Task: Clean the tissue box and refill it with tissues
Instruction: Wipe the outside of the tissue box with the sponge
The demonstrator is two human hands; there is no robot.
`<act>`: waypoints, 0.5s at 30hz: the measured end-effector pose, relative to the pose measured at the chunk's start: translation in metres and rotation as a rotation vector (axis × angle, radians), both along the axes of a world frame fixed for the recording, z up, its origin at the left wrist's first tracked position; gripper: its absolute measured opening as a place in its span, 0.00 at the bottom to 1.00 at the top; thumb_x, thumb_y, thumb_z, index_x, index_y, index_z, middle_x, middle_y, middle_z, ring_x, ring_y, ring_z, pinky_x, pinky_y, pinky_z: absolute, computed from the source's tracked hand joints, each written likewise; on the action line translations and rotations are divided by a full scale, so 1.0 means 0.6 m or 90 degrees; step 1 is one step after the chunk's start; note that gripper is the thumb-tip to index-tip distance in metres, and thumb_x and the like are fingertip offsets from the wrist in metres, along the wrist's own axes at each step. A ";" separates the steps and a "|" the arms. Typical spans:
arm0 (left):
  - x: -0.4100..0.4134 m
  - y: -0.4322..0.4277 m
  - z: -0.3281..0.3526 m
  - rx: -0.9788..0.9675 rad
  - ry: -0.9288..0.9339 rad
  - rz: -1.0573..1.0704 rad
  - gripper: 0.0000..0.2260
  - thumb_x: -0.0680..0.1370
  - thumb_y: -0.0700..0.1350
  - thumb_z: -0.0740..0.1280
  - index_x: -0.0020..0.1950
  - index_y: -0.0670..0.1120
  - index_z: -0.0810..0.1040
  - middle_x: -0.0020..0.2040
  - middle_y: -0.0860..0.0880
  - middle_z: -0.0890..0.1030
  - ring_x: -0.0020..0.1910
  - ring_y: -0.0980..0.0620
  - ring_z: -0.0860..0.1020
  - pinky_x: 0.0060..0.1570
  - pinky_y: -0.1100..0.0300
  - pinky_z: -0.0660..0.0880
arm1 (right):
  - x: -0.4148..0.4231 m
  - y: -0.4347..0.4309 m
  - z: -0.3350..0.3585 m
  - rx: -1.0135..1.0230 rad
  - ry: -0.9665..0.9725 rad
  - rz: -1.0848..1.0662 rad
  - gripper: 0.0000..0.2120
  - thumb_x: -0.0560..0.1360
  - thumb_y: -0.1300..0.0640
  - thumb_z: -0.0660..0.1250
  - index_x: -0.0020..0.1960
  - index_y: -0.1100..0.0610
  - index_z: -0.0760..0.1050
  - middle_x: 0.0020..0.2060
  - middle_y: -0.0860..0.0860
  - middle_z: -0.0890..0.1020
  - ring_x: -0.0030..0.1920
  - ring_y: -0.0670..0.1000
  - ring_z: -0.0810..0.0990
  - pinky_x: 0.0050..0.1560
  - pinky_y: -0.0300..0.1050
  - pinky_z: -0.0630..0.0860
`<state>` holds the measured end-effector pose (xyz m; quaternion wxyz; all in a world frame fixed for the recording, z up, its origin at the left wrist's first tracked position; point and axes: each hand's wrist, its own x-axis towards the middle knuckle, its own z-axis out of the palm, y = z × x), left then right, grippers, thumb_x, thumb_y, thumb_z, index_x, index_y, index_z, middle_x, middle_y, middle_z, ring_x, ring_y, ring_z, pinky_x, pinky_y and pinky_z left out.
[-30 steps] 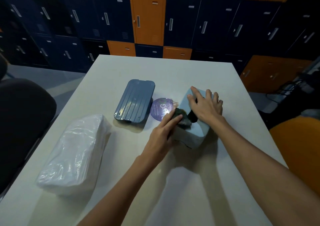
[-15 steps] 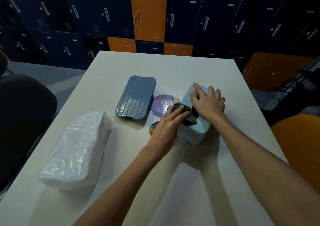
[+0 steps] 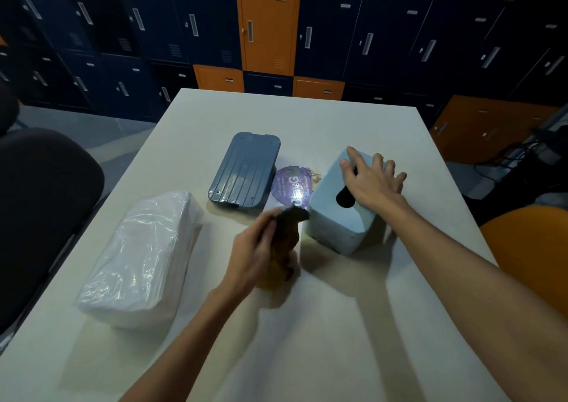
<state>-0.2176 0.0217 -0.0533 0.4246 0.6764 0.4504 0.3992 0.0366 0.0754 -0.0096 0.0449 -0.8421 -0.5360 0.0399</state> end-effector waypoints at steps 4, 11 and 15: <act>0.001 0.021 0.012 -0.349 -0.206 0.121 0.08 0.82 0.52 0.58 0.54 0.57 0.76 0.54 0.47 0.81 0.49 0.49 0.81 0.45 0.56 0.80 | 0.003 0.001 0.026 -0.052 -0.095 -0.037 0.24 0.79 0.38 0.44 0.69 0.48 0.62 0.62 0.64 0.72 0.64 0.68 0.69 0.68 0.70 0.52; 0.001 0.048 0.000 -0.486 -0.268 0.149 0.13 0.82 0.47 0.61 0.66 0.50 0.73 0.58 0.44 0.78 0.56 0.40 0.79 0.57 0.42 0.77 | 0.012 -0.006 0.014 0.005 -0.062 0.257 0.22 0.81 0.40 0.44 0.74 0.38 0.58 0.75 0.50 0.61 0.76 0.56 0.54 0.70 0.69 0.46; 0.045 0.073 0.017 -0.323 -0.173 0.131 0.13 0.82 0.41 0.57 0.65 0.49 0.75 0.58 0.48 0.78 0.59 0.47 0.76 0.61 0.54 0.73 | 0.016 -0.013 -0.002 0.031 0.040 0.188 0.20 0.82 0.41 0.45 0.72 0.38 0.61 0.74 0.48 0.62 0.75 0.53 0.53 0.71 0.65 0.49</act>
